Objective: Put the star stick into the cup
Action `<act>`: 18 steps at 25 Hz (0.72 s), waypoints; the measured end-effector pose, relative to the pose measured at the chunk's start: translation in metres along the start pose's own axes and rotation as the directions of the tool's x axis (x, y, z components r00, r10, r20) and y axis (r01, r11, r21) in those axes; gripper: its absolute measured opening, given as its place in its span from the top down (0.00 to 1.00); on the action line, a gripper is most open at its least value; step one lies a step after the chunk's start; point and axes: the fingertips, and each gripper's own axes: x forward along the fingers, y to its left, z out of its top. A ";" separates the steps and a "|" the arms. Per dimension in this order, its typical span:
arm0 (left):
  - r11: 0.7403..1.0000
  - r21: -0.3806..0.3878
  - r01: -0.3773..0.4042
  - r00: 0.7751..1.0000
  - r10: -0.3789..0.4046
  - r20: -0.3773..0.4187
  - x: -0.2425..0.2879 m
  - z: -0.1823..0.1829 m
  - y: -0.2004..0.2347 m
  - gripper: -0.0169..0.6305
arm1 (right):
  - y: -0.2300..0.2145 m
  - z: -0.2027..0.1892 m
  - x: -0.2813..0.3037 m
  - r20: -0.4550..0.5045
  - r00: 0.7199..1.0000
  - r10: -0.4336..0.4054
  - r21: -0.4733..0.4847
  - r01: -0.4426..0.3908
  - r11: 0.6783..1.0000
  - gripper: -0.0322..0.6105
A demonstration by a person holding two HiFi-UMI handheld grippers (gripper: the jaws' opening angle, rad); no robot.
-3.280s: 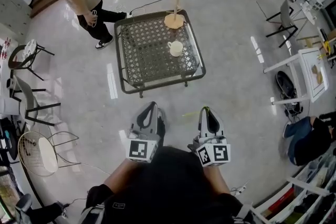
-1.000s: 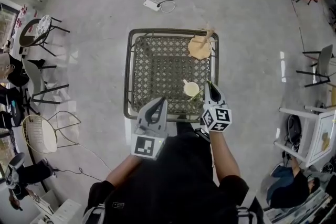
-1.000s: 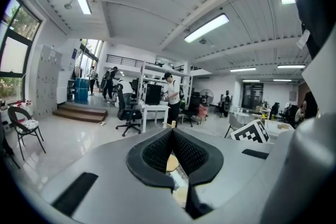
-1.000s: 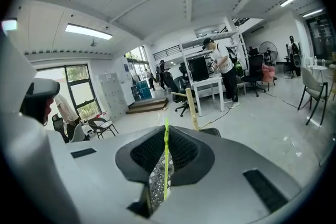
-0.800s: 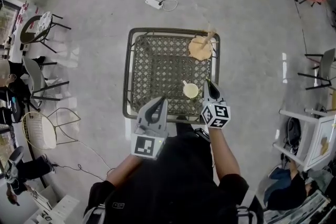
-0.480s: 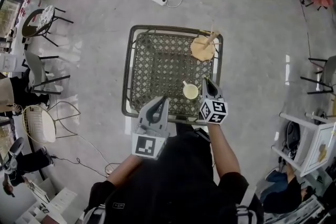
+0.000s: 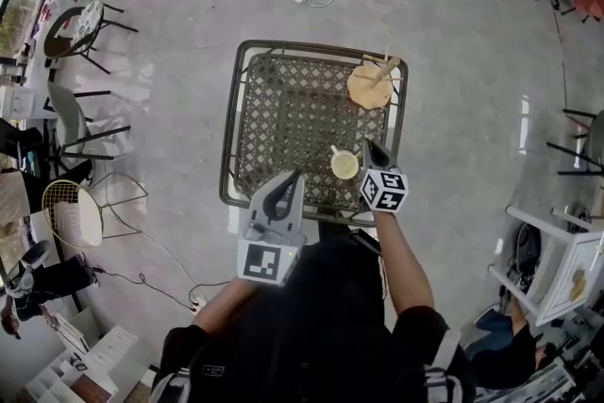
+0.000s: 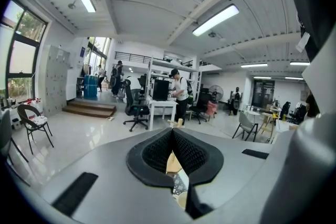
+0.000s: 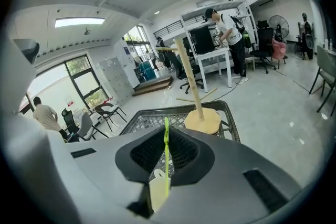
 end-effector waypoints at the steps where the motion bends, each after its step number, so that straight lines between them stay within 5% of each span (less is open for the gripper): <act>1: 1.000 0.000 -0.001 1.000 0.001 0.000 0.001 0.001 0.000 0.95 | -0.001 -0.001 0.003 -0.010 1.000 0.003 0.000 -0.003 1.000 0.92; 18: 0.999 0.006 -0.046 0.999 0.046 -0.020 -0.006 -0.004 0.008 0.95 | -0.011 -0.016 0.039 -0.111 0.993 0.039 -0.010 -0.041 0.999 0.92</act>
